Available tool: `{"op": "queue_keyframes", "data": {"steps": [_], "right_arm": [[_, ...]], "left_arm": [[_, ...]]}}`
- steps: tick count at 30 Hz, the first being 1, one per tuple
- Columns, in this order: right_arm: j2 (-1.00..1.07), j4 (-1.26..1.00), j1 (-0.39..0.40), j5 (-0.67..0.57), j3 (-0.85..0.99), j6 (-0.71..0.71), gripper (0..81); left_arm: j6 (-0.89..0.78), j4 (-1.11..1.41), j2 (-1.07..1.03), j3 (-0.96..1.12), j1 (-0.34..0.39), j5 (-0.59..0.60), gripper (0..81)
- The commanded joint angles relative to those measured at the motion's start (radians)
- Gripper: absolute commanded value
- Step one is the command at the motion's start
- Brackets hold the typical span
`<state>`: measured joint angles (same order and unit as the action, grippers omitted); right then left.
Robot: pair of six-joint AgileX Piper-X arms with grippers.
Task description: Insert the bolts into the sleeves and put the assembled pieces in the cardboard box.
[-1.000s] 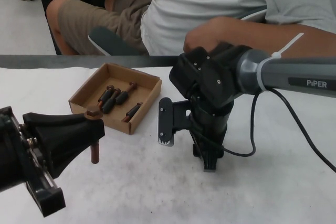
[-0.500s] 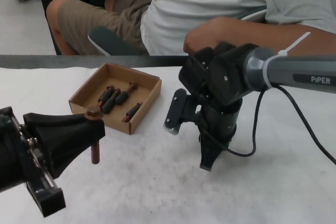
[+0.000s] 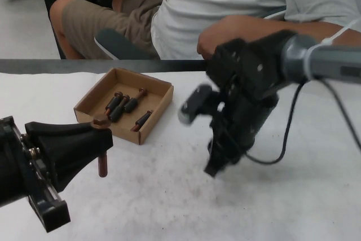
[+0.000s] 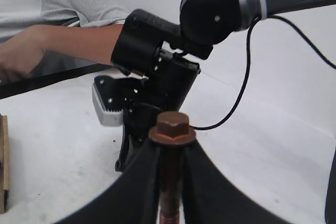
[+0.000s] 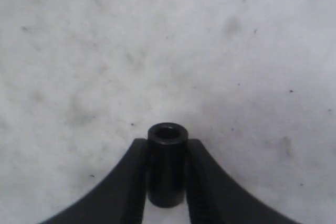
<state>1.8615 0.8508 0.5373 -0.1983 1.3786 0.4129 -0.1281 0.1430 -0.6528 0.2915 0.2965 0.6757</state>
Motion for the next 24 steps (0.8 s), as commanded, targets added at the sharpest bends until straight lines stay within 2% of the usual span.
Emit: {"op": "queue_keyframes", "data": {"steps": [1, 9, 18, 24], "right_arm": [[-0.034, -0.014, 0.004, -0.04, -0.002, -0.017, 0.2], [-0.354, -0.28, 0.025, -0.146, -0.315, -0.259, 0.2], [-0.683, -0.626, 0.089, -0.167, -0.595, -0.583, 0.2], [-0.701, -0.693, 0.143, -0.325, -0.644, -0.593, 0.2]], "left_arm": [[-0.006, 0.009, 0.008, 0.001, 0.004, 0.008, 0.8], [-0.006, 0.013, 0.008, 0.001, 0.004, 0.008, 0.8], [-0.009, 0.164, 0.001, 0.001, 0.004, 0.006, 0.8], [-0.166, 0.274, -0.067, 0.001, 0.004, 0.006, 0.8]]}}
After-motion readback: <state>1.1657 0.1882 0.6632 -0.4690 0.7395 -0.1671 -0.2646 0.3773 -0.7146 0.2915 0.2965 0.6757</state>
